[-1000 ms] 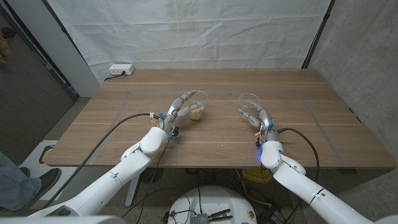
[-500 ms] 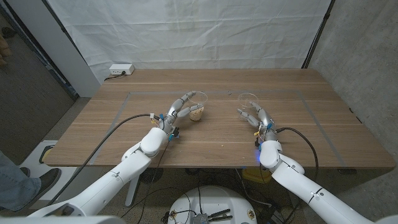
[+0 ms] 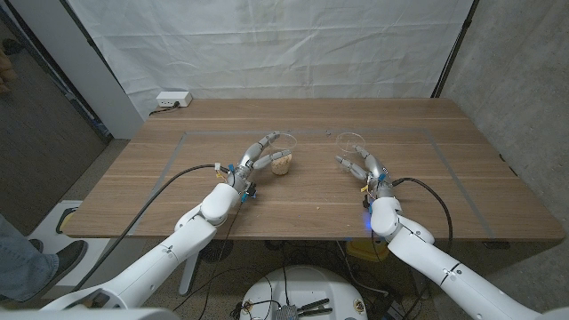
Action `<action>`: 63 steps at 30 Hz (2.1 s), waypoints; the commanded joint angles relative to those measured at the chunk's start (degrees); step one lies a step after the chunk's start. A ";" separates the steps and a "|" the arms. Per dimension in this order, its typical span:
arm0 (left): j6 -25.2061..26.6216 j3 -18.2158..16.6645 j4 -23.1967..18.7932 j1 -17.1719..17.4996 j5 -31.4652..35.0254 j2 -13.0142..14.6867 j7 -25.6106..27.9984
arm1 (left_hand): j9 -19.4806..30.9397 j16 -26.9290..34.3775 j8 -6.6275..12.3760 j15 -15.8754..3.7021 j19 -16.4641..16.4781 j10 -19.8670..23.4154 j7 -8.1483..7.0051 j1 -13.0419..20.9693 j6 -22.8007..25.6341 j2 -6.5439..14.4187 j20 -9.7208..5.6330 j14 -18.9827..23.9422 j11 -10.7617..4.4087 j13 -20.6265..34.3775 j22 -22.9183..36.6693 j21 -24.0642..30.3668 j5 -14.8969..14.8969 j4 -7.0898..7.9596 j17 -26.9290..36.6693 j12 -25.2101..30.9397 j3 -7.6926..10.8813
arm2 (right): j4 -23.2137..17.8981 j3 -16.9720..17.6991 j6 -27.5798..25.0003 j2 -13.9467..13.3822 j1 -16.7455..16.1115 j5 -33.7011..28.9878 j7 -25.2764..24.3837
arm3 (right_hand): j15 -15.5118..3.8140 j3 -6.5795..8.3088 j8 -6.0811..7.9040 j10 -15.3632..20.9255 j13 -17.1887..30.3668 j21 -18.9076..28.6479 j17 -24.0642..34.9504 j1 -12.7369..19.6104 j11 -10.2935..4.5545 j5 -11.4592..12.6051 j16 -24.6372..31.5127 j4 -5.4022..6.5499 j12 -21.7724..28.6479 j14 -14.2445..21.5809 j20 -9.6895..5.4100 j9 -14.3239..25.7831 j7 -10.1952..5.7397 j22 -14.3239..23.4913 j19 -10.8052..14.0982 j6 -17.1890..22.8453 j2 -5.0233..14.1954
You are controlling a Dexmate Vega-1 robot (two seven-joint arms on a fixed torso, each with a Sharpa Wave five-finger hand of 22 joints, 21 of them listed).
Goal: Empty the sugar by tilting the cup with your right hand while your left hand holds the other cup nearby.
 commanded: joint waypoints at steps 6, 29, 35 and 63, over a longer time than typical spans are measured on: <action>-0.07 -0.03 0.56 -0.45 -0.01 -0.37 -0.22 | 0.18 0.48 0.21 -3.38 -0.72 -0.28 -0.18 0.20 0.11 -0.37 -0.06 -0.26 0.12 0.15 0.10 0.30 0.40 0.06 0.16 0.48 -0.60 | -1.55 -0.90 -4.34 -1.67 1.64 0.66 4.71 | 2.53 -2.84 -0.55 -8.58 0.03 0.18 0.10 -2.87 3.00 2.34 0.05 0.88 -0.73 -5.71 2.00 -0.27 2.32 0.06 -3.77 -8.92 -1.76; -0.92 -0.15 0.69 0.50 -0.65 -0.03 -0.87 | 0.17 0.33 -0.03 -3.10 -1.47 -1.70 -0.56 0.32 -1.33 -0.44 0.56 -1.40 -0.14 0.13 0.09 0.31 0.76 0.11 0.15 0.27 -1.09 | -5.44 -1.09 -9.13 -2.00 0.03 1.34 5.07 | 4.53 -4.63 0.10 -12.21 -0.16 0.29 0.01 -4.72 6.00 3.61 0.40 1.66 -0.20 -8.36 3.52 -0.42 4.03 -0.05 -5.89 -12.61 -2.74; -0.72 -0.43 -0.06 1.23 -1.25 0.69 -1.49 | 0.18 0.23 -0.16 -2.81 -1.96 -2.68 -0.57 0.50 -2.07 -0.33 0.83 -2.07 -0.06 0.13 0.10 0.25 0.88 0.09 0.16 0.07 -1.15 | -5.51 -1.29 -9.27 -1.85 -0.04 1.16 4.60 | 4.70 -4.81 0.23 -12.34 -0.17 0.36 0.00 -4.92 6.29 3.74 0.47 1.77 -0.11 -8.38 3.62 -0.43 4.05 -0.06 -5.92 -12.62 -2.76; 1.43 -2.80 -7.12 5.65 -1.37 5.67 -1.22 | 0.24 0.03 -0.84 0.82 -5.51 -11.65 2.61 -0.89 -11.67 -0.08 2.95 -8.88 3.62 0.37 0.29 0.31 1.35 1.26 0.37 -0.34 -2.92 | -5.39 -1.72 -7.14 -1.35 -0.23 1.91 4.33 | 4.95 -5.21 0.62 -11.95 -0.21 0.58 -0.06 -5.22 6.48 4.20 0.73 2.02 0.42 -8.09 4.10 -0.47 3.83 -0.10 -5.95 -12.40 -2.60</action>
